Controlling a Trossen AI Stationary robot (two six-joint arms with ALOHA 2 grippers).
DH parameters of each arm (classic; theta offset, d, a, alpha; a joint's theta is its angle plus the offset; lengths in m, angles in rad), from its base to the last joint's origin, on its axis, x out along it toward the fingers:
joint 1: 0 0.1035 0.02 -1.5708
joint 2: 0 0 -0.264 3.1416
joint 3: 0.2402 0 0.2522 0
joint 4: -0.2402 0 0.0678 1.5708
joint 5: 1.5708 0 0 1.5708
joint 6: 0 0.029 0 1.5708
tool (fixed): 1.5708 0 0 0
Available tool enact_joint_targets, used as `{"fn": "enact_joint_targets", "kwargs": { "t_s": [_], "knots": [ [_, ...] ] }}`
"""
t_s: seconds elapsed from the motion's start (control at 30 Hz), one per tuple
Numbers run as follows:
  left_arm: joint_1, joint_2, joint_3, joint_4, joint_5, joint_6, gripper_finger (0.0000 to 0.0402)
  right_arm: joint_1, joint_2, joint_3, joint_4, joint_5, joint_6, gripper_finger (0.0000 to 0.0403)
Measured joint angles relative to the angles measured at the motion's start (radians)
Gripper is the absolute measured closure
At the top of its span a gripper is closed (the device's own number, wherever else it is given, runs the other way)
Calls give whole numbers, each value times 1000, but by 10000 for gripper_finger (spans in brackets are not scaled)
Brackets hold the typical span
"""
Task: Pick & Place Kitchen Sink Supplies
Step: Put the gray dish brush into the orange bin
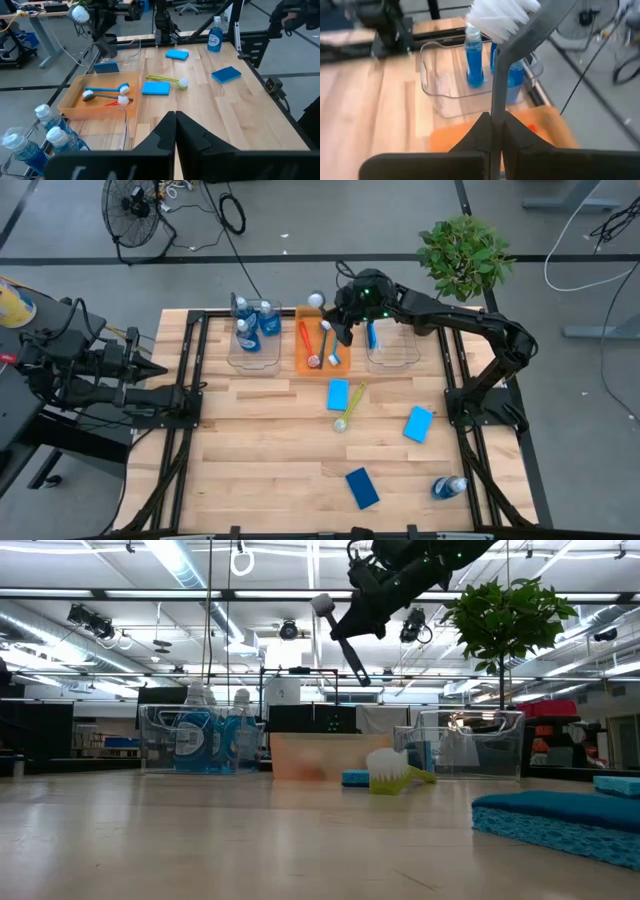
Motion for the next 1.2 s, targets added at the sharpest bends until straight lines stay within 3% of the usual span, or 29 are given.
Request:
{"fn": "enact_joint_targets", "kwargs": {
  "t_s": [0.4,0.53,0.63,0.97,1.2],
  "knots": [
    [0,0,0,0,0,0,389,13,0,0,-44,-1,-629,389],
    [0,0,0,0,0,0,388,13,-1,0,-49,37,-703,389],
    [0,0,0,0,0,0,388,13,0,0,-24,39,-601,389],
    [0,1,0,0,0,0,388,-5,2,0,44,38,135,389],
    [0,1,0,0,-1,0,388,-18,74,0,108,-3,574,389]
  ]
}}
